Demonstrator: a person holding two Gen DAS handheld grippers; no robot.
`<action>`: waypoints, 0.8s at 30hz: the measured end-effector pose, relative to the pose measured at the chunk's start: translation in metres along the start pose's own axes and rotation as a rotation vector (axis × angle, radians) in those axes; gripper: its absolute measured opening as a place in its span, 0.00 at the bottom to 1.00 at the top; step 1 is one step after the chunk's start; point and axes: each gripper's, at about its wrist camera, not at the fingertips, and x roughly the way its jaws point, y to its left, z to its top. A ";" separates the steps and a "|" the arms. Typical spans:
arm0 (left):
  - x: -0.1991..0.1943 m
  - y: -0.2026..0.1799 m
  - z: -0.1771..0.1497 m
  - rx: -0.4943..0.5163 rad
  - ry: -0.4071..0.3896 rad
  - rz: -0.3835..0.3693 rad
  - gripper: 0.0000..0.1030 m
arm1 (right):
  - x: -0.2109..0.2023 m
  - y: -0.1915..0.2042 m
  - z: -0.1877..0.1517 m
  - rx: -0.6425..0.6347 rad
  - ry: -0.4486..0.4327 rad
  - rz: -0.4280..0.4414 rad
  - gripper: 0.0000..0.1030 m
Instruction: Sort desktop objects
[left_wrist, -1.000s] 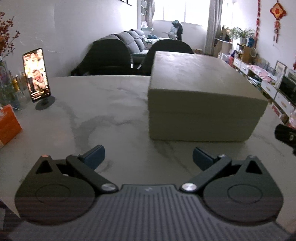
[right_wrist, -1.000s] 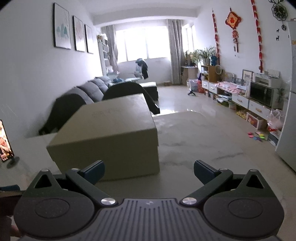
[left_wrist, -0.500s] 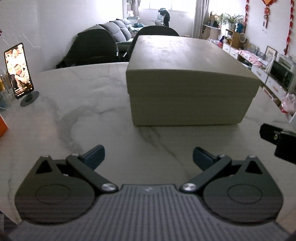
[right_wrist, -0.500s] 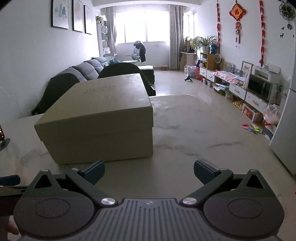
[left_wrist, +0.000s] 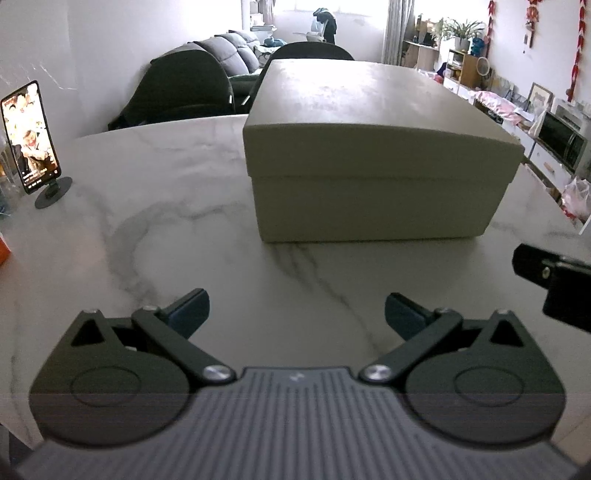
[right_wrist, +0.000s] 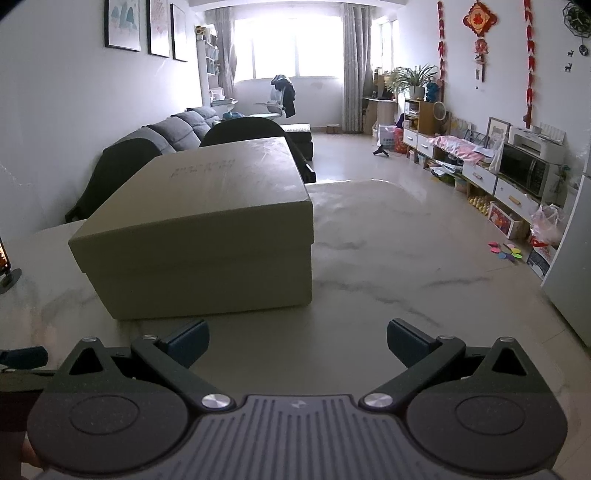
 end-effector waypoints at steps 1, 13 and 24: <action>0.000 0.000 0.000 0.000 0.001 0.000 1.00 | 0.000 0.000 0.000 0.000 0.001 0.000 1.00; 0.002 0.000 0.000 -0.004 0.013 -0.002 1.00 | 0.002 0.000 0.000 -0.008 0.008 0.005 1.00; 0.003 0.001 -0.001 -0.005 0.014 -0.003 1.00 | 0.003 0.001 -0.001 -0.014 0.012 0.007 1.00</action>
